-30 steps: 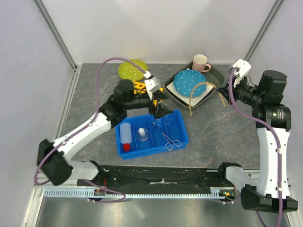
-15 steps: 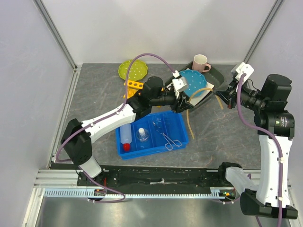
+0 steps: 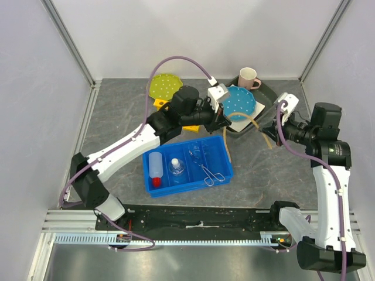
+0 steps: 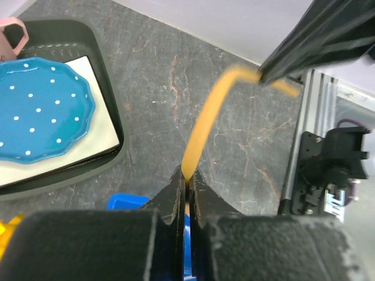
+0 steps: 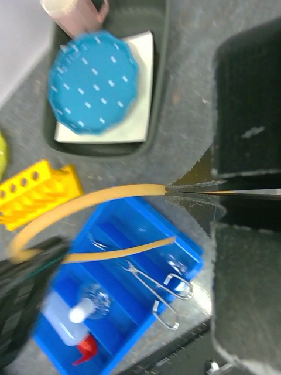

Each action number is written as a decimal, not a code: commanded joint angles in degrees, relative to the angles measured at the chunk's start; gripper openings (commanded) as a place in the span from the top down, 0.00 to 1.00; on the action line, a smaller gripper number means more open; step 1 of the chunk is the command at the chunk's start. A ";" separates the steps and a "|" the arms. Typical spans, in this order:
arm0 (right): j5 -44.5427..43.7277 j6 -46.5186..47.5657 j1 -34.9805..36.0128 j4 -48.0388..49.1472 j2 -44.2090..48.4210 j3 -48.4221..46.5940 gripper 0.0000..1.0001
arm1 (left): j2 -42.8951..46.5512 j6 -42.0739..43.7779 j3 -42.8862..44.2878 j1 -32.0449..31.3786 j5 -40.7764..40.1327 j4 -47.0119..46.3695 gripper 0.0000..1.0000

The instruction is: Organize the chemistry lab equipment

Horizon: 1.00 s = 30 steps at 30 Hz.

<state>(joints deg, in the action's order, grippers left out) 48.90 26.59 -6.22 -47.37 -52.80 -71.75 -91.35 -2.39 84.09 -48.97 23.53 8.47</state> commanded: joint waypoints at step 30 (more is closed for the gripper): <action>14.28 5.48 12.54 3.61 -6.79 -5.94 0.02 | -2.69 -24.94 23.21 0.02 -0.94 40.39 0.98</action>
<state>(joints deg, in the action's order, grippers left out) 62.15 28.27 4.80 -45.50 -58.06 -72.77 -92.42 -24.95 102.59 -48.95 23.59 44.86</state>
